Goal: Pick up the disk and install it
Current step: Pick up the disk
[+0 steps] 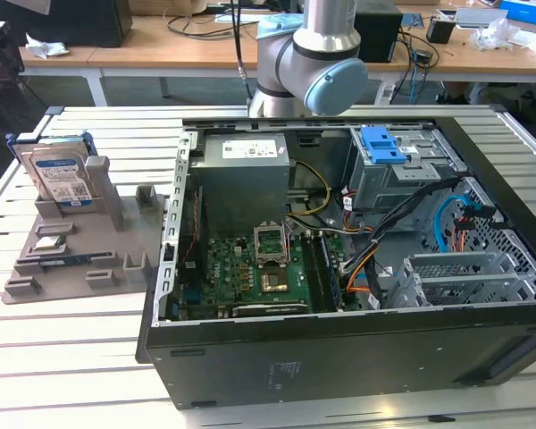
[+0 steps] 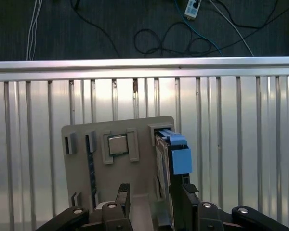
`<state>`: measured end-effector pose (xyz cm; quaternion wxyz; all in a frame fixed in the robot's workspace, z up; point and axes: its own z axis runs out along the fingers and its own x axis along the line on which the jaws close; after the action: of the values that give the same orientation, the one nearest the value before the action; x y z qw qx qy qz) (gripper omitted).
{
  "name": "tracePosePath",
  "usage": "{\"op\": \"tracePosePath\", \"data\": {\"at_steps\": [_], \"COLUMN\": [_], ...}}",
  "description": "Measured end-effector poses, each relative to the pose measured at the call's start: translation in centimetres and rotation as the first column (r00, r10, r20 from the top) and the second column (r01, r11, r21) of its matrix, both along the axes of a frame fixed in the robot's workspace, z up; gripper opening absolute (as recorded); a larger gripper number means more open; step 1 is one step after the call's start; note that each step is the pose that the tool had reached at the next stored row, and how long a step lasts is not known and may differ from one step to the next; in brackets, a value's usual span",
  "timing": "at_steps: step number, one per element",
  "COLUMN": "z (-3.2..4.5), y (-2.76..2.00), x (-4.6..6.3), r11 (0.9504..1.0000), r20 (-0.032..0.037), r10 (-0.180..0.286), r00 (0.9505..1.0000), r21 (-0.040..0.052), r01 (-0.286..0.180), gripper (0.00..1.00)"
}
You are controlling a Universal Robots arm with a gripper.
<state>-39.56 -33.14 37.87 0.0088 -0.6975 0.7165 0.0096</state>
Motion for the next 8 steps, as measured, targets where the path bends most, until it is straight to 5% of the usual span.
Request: {"op": "tracePosePath", "data": {"at_steps": [8], "z": [-0.43], "y": [0.12], "x": [0.0], "r11": [1.0], "r20": [0.0001], "r10": [0.0], "r00": [1.0], "r21": [0.0001], "r01": [0.0], "gripper": [0.54]}}
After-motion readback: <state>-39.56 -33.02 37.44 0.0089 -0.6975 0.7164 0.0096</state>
